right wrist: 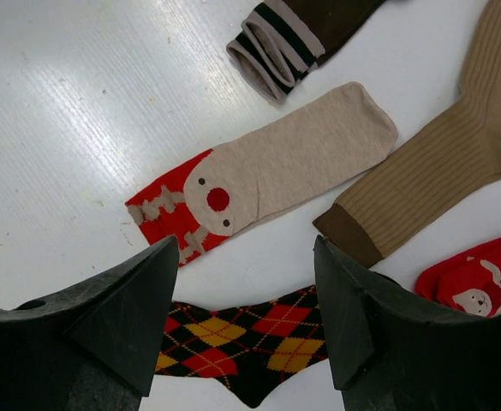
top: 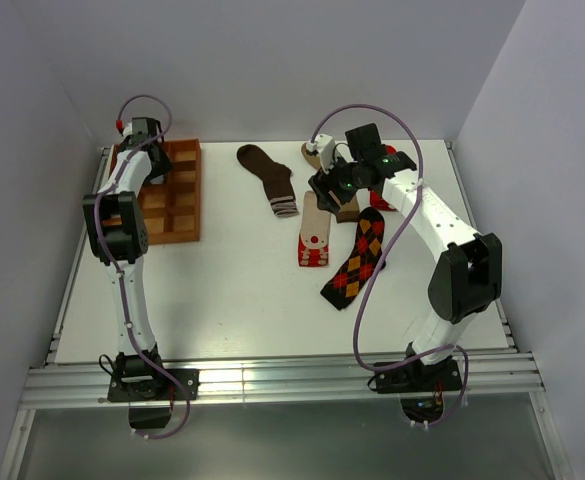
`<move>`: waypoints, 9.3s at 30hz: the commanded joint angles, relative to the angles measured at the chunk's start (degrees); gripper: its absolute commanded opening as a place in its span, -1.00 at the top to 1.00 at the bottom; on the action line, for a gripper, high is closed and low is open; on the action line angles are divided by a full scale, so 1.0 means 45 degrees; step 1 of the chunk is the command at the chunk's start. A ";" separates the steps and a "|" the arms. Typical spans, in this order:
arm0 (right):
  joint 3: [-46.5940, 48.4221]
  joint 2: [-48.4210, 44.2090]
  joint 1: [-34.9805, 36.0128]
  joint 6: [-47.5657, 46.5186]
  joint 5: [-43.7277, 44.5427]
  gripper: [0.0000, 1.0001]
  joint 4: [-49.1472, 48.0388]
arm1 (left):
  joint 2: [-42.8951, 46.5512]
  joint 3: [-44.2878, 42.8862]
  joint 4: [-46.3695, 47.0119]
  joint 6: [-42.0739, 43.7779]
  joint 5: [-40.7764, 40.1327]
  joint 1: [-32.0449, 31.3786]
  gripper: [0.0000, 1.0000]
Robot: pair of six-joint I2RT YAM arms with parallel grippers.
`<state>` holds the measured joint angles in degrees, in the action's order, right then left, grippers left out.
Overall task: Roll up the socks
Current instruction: Place the sock in the storage box, then move the sock to the center of the board, then roll the sock at the center of the board.
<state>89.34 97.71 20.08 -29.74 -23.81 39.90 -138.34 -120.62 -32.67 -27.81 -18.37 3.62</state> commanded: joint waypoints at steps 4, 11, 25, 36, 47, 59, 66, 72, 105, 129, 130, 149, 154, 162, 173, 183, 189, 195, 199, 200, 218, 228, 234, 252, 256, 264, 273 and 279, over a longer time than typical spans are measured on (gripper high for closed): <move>0.0479 0.0064 -0.0086 -0.0130 -0.0118 -0.43 -0.0077 | 0.1406 -0.0286 -0.0144 0.0926 -0.0078 -0.0471 -0.40; 0.0225 -0.0190 -0.0106 -0.0130 -0.0060 -0.43 -0.0429 | 0.2461 0.0086 0.0696 0.1317 0.0001 -0.0609 -0.47; -0.1452 -0.1048 -0.0555 -0.0598 0.0838 -0.43 -0.0448 | 0.6989 0.3186 0.1514 0.0206 0.0448 -0.2072 -0.41; -0.2275 0.0334 -0.0048 -0.1107 0.1618 -0.40 -0.0331 | 1.2068 1.0042 0.3684 -0.1827 0.1974 -0.5177 -0.38; -0.2299 0.1917 0.1611 -0.0659 0.3260 -0.35 -0.1368 | 1.4394 1.3522 0.4701 -0.2862 0.1407 -0.7969 -0.37; -0.1024 0.4069 0.2061 -0.0364 0.3593 -0.14 -0.0138 | 1.4922 1.3699 0.4409 -0.2706 0.1153 -0.8402 -0.37; -0.1435 0.3755 0.3583 -0.0209 0.2833 -0.13 0.0878 | 1.5215 1.3367 0.3881 -0.2414 0.0938 -0.8402 -0.39; -0.1202 0.3852 0.5029 0.0435 0.1817 -0.13 0.1563 | 1.5313 1.3132 0.3568 -0.2374 0.0840 -0.8421 -0.39; -0.7196 -0.1791 0.6202 -0.3079 0.2402 -0.43 -0.3124 | 1.8496 1.0828 0.1029 -0.2530 -0.1288 -0.8362 -0.56; -0.6963 -0.0347 0.8175 -0.2982 0.2654 -0.50 -0.4080 | 1.8419 1.1432 0.1653 -0.2140 -0.1015 -0.8362 -0.56; -0.6982 -0.0211 0.8214 -0.3001 0.2829 -0.50 -0.4294 | 1.8380 1.1471 0.1711 -0.2120 -0.1035 -0.8362 -0.57; -0.7179 0.0435 0.8254 -0.2982 0.3631 0.03 -0.5313 | 1.7892 1.3111 0.2688 -0.1965 -0.0372 -0.8343 -0.54; -0.6377 0.0863 0.8020 -0.2865 0.2872 0.35 -0.4103 | 1.7872 1.3970 0.3392 -0.2003 0.0176 -0.8343 -0.51; -0.4075 0.1742 0.6868 -0.2532 -0.0056 0.64 -0.1214 | 1.8339 1.5650 0.5400 -0.2354 0.0859 -0.8382 -0.45; 0.1705 0.5509 0.4056 -0.4325 -0.5448 0.63 0.6986 | 1.9845 1.8989 0.9168 -0.2004 0.2304 -0.8616 -0.15; 0.3544 0.8109 0.3273 -0.3666 -0.6485 0.59 0.9160 | 1.7682 2.0592 1.2097 -0.1086 0.2753 -1.0683 -0.11; 0.4325 0.8891 0.3078 -0.2827 -0.6818 0.55 0.9454 | 1.5784 2.1275 1.3916 -0.0734 0.3318 -1.1643 -0.20; 0.4463 0.9380 0.2863 -0.2512 -0.6818 0.55 0.9493 | 1.4182 2.1647 1.5383 -0.0616 0.3673 -1.1663 -0.23; 0.4366 0.9419 0.2824 -0.2494 -0.6818 0.55 0.9473 | 1.3537 2.1531 1.5677 -0.0324 0.3867 -1.1663 -0.25; 0.4346 0.9419 0.2805 -0.2513 -0.6818 0.55 0.9473 | 1.3362 2.1550 1.5793 -0.0285 0.3887 -1.1663 -0.25; 0.4248 0.9282 0.2316 -0.2357 -0.7247 0.54 0.9493 | 1.1371 2.1570 1.7005 -0.0225 0.5897 -1.0589 -0.25; 0.4697 0.9322 0.2004 -0.1967 -0.7364 0.55 0.9473 | 1.0802 2.2037 1.7999 -0.0849 0.6250 -1.0511 -0.19; 0.5049 0.9575 0.1633 -0.1459 -0.7540 0.56 0.9395 | 1.0587 2.2000 1.8021 -0.0987 0.6524 -1.0394 -0.16; 0.3820 0.8776 0.1476 -0.0289 -0.6701 0.57 0.7680 | 1.0352 1.9911 1.3789 -0.2431 0.5546 -1.0355 0.75; 0.2767 0.7313 0.1476 0.0649 -0.5804 0.30 0.5826 | 1.0294 1.9091 1.1600 -0.3076 0.5820 -1.0238 0.99; 0.0324 0.3644 0.1106 0.1784 -0.3480 -0.06 0.1703 | 1.0509 1.8407 0.8513 -0.4424 0.7363 -0.9203 0.99; -0.4515 -0.1099 0.1940 -0.0576 -0.0167 -0.01 -0.2709 | 1.0061 1.7196 0.5524 -0.5225 0.8945 -0.8577 0.99; -0.9243 -0.4347 0.4403 -0.3078 0.2088 -0.10 -0.6674 | 0.9437 1.7000 0.4936 -0.5753 1.0292 -0.8168 0.99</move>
<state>53.45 83.77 36.05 -35.90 -21.43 22.24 -94.04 -43.00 -5.74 -52.07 23.35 -34.06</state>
